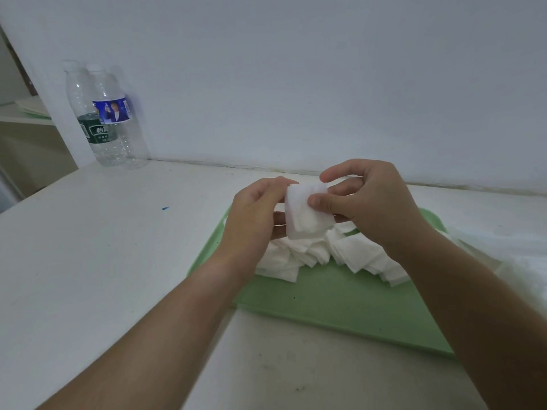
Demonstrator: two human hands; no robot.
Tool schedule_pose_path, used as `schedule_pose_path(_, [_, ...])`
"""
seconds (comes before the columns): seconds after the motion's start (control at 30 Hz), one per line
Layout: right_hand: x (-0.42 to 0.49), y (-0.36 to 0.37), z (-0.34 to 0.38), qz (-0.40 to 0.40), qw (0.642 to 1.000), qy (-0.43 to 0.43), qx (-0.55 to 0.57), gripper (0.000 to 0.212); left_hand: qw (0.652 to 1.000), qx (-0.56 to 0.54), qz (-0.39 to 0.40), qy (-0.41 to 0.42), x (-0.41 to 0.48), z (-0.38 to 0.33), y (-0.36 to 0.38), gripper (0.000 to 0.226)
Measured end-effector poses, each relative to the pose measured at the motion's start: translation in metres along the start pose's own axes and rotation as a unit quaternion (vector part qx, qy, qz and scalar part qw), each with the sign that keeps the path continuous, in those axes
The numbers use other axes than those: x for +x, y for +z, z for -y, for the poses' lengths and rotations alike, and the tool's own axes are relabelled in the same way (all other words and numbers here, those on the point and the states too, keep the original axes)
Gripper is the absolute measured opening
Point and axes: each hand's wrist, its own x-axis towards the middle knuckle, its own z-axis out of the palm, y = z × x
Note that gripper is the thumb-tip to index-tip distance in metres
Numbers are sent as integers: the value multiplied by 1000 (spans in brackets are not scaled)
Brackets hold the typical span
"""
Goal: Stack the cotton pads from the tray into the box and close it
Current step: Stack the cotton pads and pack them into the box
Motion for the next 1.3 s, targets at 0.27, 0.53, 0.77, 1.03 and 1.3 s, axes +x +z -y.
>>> schedule_pose_path(0.27, [7,-3,-6,-75,996,3,-49,6,996,65,-16,64,0,2,-5,35])
schedule_pose_path(0.53, [32,-36,-29,-61,967,75,-237,15,989,83,-75,96,6,4,-12,31])
schedule_pose_path(0.77, [39,-21,-27,-1,850,120,-512,32,985,106,-87,101,8,8,-15,28])
schedule_pose_path(1.03, [34,-23,-34,-17,901,118,-416,30,985,114,-87,98,7,9,-13,27])
schedule_pose_path(1.3, [23,-22,-44,1,848,132,-513,42,986,121,-76,84,7,12,-11,29])
